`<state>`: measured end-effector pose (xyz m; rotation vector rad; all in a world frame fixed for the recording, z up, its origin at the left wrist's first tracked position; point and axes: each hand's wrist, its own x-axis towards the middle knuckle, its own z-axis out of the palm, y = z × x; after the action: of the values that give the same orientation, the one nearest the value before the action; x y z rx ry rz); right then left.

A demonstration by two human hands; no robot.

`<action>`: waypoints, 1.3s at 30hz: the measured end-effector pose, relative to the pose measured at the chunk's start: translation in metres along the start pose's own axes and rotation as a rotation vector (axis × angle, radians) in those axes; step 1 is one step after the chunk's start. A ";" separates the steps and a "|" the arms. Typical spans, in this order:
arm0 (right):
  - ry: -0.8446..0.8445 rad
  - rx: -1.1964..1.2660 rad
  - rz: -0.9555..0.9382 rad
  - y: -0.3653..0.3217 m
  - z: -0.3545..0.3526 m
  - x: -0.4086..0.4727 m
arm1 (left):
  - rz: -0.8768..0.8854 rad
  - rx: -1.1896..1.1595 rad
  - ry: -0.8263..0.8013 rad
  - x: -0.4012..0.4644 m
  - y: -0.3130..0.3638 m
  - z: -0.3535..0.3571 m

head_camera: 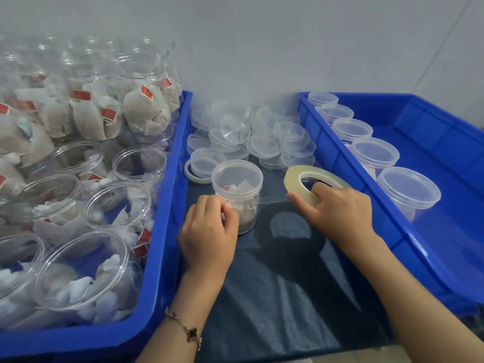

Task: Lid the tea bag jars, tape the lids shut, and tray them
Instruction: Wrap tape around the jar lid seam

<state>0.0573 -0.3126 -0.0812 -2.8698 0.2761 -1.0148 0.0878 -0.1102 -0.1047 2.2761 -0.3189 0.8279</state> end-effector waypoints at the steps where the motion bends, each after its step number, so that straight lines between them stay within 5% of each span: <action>1: -0.004 -0.006 -0.006 0.000 0.001 0.000 | -0.005 0.011 -0.002 0.000 0.000 0.000; 16: 0.038 -0.012 -0.015 0.003 0.016 0.007 | -0.044 -0.039 -0.023 0.002 -0.006 0.008; 27: 0.161 0.013 -0.099 0.003 0.017 0.009 | -0.394 -0.394 0.088 0.003 -0.016 0.014; 33: 0.163 0.009 -0.126 0.004 0.016 0.010 | -0.028 -0.381 -0.012 0.010 -0.019 0.014; 39: 0.144 -0.025 -0.135 0.004 0.014 0.016 | -0.125 -0.506 -0.007 0.015 -0.013 0.011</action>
<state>0.0775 -0.3192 -0.0827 -2.8754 0.1056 -1.2536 0.1105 -0.1078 -0.1084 1.8060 -0.3410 0.5941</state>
